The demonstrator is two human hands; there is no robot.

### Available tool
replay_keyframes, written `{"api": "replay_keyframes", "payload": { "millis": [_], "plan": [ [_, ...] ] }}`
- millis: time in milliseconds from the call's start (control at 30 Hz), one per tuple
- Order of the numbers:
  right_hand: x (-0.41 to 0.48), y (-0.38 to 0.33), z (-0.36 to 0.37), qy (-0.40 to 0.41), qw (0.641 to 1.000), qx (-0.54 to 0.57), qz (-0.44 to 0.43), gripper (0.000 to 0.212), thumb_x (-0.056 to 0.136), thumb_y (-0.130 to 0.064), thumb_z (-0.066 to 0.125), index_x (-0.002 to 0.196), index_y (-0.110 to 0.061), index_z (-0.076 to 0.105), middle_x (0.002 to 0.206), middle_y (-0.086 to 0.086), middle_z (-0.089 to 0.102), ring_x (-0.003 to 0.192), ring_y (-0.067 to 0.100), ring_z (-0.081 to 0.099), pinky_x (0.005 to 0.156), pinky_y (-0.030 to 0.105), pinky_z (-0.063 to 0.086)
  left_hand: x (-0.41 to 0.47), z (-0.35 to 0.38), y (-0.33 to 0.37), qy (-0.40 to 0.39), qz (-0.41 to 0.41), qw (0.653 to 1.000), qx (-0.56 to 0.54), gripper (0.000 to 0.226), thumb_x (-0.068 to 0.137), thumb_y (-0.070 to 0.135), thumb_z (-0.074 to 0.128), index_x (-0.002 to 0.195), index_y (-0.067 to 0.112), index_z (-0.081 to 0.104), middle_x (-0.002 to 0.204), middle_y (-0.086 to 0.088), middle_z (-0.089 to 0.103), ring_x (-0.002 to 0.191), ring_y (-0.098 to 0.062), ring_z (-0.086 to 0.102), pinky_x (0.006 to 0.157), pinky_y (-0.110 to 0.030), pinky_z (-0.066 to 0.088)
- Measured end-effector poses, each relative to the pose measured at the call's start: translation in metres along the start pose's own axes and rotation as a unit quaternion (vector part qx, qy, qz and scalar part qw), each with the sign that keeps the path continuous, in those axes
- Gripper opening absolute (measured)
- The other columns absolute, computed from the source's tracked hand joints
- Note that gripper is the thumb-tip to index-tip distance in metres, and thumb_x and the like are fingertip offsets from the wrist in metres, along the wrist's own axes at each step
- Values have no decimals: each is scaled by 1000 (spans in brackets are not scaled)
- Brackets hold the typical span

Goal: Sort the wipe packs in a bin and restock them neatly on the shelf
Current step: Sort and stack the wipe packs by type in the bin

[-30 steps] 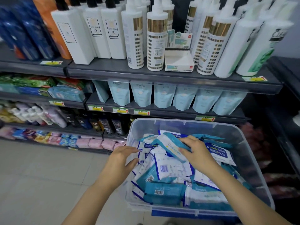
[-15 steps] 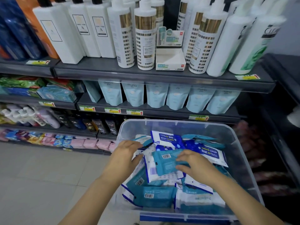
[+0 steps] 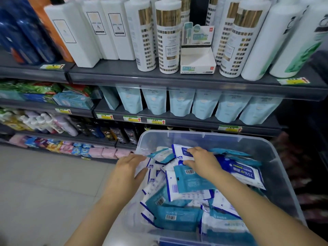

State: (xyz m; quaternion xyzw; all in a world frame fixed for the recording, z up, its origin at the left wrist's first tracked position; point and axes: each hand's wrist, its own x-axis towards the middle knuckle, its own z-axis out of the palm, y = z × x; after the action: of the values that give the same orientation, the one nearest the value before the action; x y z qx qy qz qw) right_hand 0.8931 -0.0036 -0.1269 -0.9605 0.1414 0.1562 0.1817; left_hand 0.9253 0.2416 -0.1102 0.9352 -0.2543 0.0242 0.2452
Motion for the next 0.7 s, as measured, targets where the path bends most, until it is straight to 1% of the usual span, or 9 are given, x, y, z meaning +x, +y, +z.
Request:
{"api": "replay_keyframes", "payload": {
  "millis": [67, 167, 267, 333, 400, 467, 500, 567, 700],
  "plan": [
    [0, 0, 0, 31, 999, -19, -11, 36, 96, -37, 46, 125, -18, 54, 124, 5, 55, 110, 26, 55, 88, 36, 47, -6, -3, -8, -2, -23, 999, -34, 29, 77, 9, 77, 105, 8, 71, 103, -6, 70, 88, -25, 64, 77, -29, 49],
    [-10, 1, -5, 67, 996, 43, -37, 24, 97, -31, 45, 83, -20, 60, 86, 1, 59, 86, 24, 56, 71, 34, 46, -10, -6, -5, -4, -78, 992, -98, 27, 82, 15, 72, 109, 12, 70, 94, 6, 62, 77, -2, 56, 65, -8, 41],
    [-27, -10, -12, 107, 981, 137, -91, 22, 96, -24, 50, 96, -13, 69, 90, 5, 65, 84, 23, 57, 74, 35, 46, -8, -9, 12, -9, -155, 971, -182, 24, 88, 27, 64, 109, 17, 67, 87, 15, 62, 75, 1, 57, 62, -7, 44],
    [-43, -25, -15, 127, 964, 146, -180, 24, 94, -15, 52, 111, -14, 69, 104, 4, 67, 96, 22, 60, 83, 33, 48, -4, -13, 28, -46, -249, 899, -358, 33, 94, 36, 52, 110, 11, 65, 87, 6, 69, 75, -8, 64, 65, -17, 53],
    [-58, -38, -18, 156, 945, 60, -280, 33, 86, -9, 51, 109, -22, 71, 108, -1, 68, 98, 20, 62, 82, 29, 49, 1, -16, 37, -115, -337, 774, -523, 48, 94, 50, 39, 106, 12, 66, 93, -7, 73, 82, -18, 70, 67, -26, 57],
    [-65, -40, -13, 159, 928, -23, -336, 35, 78, -17, 49, 103, -25, 73, 105, -3, 69, 93, 20, 64, 77, 29, 50, 2, -17, 39, -162, -360, 708, -585, 48, 95, 47, 40, 105, 8, 68, 97, -13, 73, 84, -23, 71, 64, -30, 58],
    [-67, -40, -11, 147, 932, -19, -331, 35, 79, -20, 48, 105, -25, 72, 107, -2, 68, 96, 21, 64, 80, 30, 50, 2, -17, 38, -169, -354, 706, -590, 38, 96, 36, 48, 106, 4, 67, 96, -15, 73, 81, -24, 71, 61, -29, 57],
    [-68, -37, -10, 142, 955, 50, -255, 37, 87, -25, 48, 121, -24, 64, 123, -2, 61, 111, 21, 55, 94, 33, 46, 0, -16, 37, -148, -338, 742, -559, 19, 89, 10, 61, 106, 0, 65, 91, -13, 74, 73, -20, 72, 55, -27, 56],
    [-61, -25, -4, 57, 991, 51, -109, 51, 94, -26, 54, 142, -21, 38, 147, -4, 38, 133, 15, 33, 107, 25, 28, -1, -18, 30, -58, -339, 774, -531, 13, 86, 0, 63, 93, 10, 65, 85, -3, 75, 65, -14, 72, 49, -25, 55]
  ]
}}
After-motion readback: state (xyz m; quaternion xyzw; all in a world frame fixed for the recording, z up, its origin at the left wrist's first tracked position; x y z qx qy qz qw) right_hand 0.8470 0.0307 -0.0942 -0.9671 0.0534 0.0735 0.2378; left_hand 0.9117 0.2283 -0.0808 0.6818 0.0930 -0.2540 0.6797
